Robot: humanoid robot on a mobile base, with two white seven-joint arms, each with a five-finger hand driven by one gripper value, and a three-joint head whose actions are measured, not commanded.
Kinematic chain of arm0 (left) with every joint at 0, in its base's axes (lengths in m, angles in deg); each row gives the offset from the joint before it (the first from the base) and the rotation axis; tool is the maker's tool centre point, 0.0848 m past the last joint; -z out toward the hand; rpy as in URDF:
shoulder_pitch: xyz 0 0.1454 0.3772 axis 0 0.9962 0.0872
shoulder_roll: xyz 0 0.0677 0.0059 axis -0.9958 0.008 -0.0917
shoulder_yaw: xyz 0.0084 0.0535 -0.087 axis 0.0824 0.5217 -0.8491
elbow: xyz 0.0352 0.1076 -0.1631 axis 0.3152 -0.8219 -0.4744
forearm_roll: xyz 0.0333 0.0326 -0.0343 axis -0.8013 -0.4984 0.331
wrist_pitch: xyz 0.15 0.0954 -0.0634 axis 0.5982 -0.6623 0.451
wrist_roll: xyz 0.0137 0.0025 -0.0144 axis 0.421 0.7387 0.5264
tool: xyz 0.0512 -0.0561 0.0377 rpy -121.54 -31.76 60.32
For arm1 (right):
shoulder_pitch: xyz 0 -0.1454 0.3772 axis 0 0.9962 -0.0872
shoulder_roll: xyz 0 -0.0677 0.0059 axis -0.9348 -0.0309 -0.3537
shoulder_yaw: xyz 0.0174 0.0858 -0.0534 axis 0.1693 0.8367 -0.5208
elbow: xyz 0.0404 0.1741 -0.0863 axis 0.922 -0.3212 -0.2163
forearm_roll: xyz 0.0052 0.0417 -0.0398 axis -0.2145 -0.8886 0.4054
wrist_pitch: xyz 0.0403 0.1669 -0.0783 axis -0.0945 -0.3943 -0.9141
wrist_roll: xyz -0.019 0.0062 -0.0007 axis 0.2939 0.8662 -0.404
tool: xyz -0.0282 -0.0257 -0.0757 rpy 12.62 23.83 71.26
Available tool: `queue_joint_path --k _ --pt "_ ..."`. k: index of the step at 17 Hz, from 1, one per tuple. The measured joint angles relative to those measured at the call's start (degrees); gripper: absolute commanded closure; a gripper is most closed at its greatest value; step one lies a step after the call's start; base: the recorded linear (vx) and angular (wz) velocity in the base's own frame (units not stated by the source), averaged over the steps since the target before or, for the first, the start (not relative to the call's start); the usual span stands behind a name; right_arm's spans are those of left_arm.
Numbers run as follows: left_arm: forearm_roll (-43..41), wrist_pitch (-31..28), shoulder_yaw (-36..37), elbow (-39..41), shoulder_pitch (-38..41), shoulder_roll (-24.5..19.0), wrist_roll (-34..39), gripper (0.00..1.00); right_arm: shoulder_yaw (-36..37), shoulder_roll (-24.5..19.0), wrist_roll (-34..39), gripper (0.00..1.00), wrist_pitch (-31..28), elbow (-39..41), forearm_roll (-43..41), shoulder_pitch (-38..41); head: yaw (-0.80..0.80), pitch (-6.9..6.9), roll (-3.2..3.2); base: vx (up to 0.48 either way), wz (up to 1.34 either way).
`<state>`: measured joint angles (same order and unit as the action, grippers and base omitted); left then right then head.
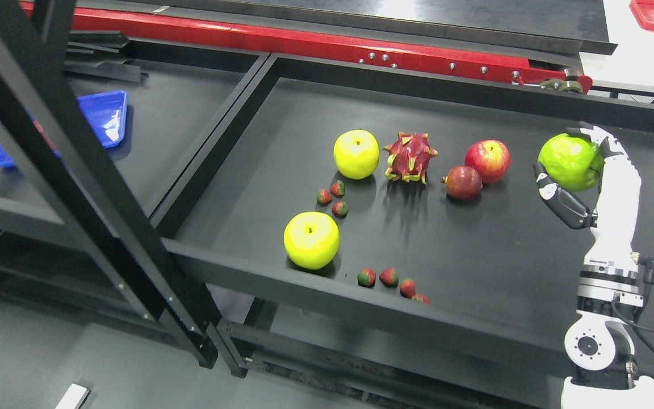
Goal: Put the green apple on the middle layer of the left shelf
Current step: 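Lower the green apple onto the shelf layer and release it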
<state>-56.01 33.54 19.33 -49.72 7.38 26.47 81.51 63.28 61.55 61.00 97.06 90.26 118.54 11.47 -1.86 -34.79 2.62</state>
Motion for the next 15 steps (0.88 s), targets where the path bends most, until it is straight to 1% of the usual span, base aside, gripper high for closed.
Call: queue_joint_path --k 3,5,7,9,11,14,15 --pt "0.0 0.0 0.0 0.0 0.0 0.0 0.0 0.0 -0.02 -0.01 0.39 1.0 -0.2 0.0 0.02 0.13 0.0 0.0 0.0 0.229 -0.16" --pt "0.0 0.0 0.0 0.0 0.0 0.0 0.02 0.0 -0.24 -0.01 2.24 1.0 -0.27 -0.05 0.12 0.67 0.0 0.0 0.0 0.155 -0.15" --pt "0.0 0.0 0.0 0.01 0.0 0.0 0.04 0.0 -1.21 -0.02 7.86 1.0 -0.36 -0.09 0.19 2.05 0.0 0.01 0.0 0.176 -0.14" --pt "0.0 0.0 0.0 0.0 0.0 0.0 0.05 0.0 -3.2 -0.03 14.26 1.0 1.23 -0.16 0.35 4.3 0.0 0.01 0.0 0.122 -0.13" --pt "0.0 0.0 0.0 0.0 0.0 0.0 0.05 0.0 -5.11 -0.03 17.08 1.0 1.85 -0.25 1.3 5.87 0.0 0.01 0.0 0.1 -0.07" --pt "0.0 0.0 0.0 0.0 0.0 0.0 0.05 0.0 -8.17 -0.03 18.81 0.98 2.14 -0.5 3.8 7.38 0.0 0.01 0.0 0.059 -0.06" --pt "0.0 0.0 0.0 0.0 0.0 0.0 0.05 0.0 -8.96 -0.03 19.14 0.65 2.16 -0.56 4.37 7.74 0.0 0.01 0.0 0.017 0.0"
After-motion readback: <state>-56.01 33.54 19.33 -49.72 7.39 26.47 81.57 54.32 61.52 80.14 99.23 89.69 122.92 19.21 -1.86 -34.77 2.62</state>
